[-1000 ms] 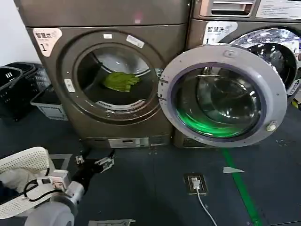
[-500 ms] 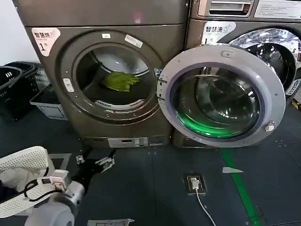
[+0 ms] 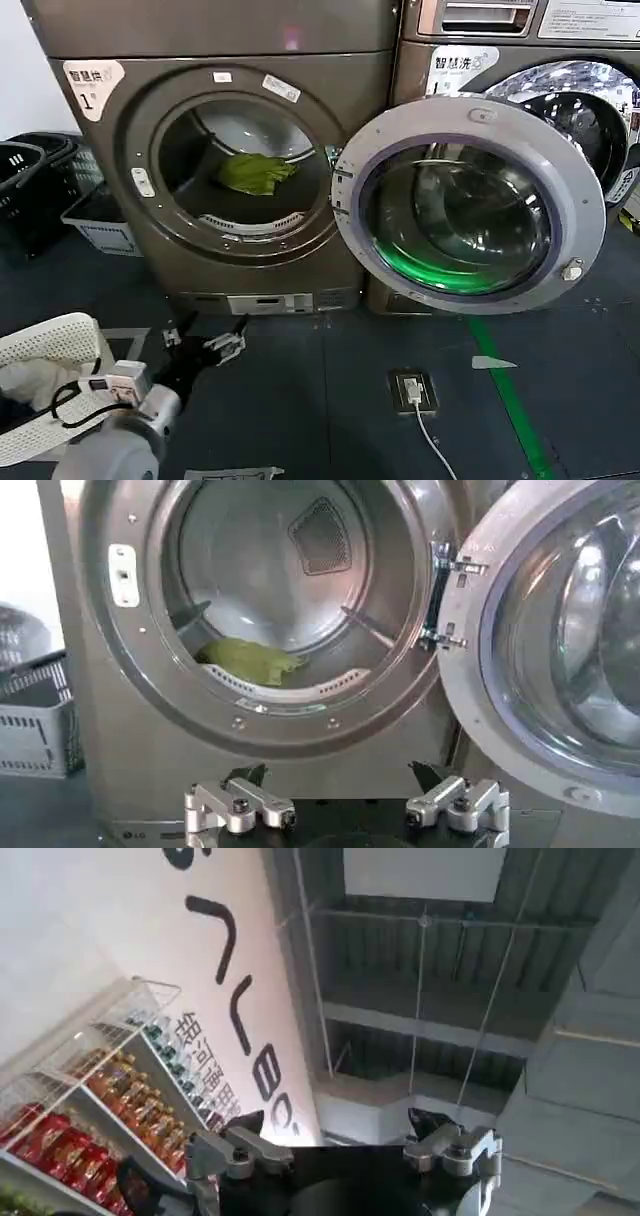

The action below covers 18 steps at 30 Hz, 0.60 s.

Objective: Grasp the clothes from the dryer.

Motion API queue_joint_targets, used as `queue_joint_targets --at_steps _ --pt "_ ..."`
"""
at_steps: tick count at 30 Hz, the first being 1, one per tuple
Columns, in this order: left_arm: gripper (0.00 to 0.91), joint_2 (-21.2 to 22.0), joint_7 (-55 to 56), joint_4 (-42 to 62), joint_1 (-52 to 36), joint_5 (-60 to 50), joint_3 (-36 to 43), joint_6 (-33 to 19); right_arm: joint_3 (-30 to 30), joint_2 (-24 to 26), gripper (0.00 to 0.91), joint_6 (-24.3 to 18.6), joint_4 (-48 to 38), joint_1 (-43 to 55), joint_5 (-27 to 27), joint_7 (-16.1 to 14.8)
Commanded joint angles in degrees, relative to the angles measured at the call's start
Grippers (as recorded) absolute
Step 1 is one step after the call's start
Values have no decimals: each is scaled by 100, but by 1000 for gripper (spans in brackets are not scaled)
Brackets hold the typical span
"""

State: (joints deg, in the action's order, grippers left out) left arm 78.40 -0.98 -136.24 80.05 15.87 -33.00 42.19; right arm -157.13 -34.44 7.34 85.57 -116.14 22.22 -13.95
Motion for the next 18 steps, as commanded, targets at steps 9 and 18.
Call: queue_joint_targets --at_steps 9,18 --pt "907 78 639 11 58 -10 239 -676 -4 -12 907 -14 2 11 7 -6" --pt "907 52 824 36 53 62 306 -885 7 -16 907 -15 4 25 5 -10"
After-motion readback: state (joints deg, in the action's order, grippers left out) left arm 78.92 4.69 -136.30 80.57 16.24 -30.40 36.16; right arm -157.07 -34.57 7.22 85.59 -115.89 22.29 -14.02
